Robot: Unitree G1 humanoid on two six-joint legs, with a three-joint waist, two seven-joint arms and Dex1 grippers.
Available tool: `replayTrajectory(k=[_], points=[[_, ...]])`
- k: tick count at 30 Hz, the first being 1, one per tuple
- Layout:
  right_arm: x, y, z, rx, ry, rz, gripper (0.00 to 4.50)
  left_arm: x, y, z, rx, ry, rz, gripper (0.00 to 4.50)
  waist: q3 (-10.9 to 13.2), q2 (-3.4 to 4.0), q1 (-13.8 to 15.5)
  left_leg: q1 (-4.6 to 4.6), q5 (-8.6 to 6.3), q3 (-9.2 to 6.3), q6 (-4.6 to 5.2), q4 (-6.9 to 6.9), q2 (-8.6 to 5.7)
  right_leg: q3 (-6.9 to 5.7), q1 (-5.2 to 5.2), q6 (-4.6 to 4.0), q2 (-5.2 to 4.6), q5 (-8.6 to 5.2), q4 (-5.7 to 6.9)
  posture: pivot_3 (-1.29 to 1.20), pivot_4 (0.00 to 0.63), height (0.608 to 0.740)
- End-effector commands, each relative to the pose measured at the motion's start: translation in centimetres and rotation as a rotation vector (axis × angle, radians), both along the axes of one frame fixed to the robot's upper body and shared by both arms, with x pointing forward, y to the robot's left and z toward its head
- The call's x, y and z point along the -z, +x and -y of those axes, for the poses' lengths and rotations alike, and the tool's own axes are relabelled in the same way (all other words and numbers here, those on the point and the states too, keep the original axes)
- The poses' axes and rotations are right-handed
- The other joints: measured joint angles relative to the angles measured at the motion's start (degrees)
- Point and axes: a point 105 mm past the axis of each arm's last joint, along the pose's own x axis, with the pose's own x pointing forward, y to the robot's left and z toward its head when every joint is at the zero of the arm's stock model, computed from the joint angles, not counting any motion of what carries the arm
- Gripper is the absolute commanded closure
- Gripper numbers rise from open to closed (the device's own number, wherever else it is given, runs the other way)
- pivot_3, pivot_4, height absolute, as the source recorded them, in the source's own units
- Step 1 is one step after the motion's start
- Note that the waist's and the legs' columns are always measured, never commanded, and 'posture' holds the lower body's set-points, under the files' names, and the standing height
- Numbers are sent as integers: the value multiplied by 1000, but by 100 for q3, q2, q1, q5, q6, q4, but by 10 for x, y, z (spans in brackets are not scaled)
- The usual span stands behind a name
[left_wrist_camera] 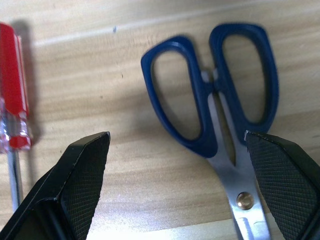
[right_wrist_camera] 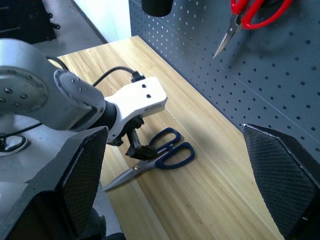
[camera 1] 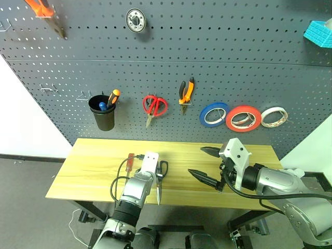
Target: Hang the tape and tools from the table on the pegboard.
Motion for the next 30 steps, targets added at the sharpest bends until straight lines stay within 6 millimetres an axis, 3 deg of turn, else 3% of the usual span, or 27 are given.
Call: replayTrajectory(k=[1,13,24,30], points=[[-8,3,0,4,7,50,7,-7,0,10,23,-19,-3,0,-17,-1,-2,0,0,0,0,0,0,0,0,0,0,0,0,-90,0,718],[-10,3,-3,9,14,62,7,14,-19,23,-47,-114,-201,0,-25,-2,-5,1,0,-1,0,3,0,1,2,0,0,0,1,-109,0,718],[-9,0,-2,14,4,60,7,24,-20,50,-99,-201,-278,0,-64,4,-72,2,-5,1,7,16,-1,1,8,2,0,1,3,-136,0,718],[-8,1,-1,23,-2,61,7,26,-20,50,-111,-185,-294,0,-73,18,-154,5,-13,0,16,51,-1,0,28,13,1,7,5,-135,0,718]])
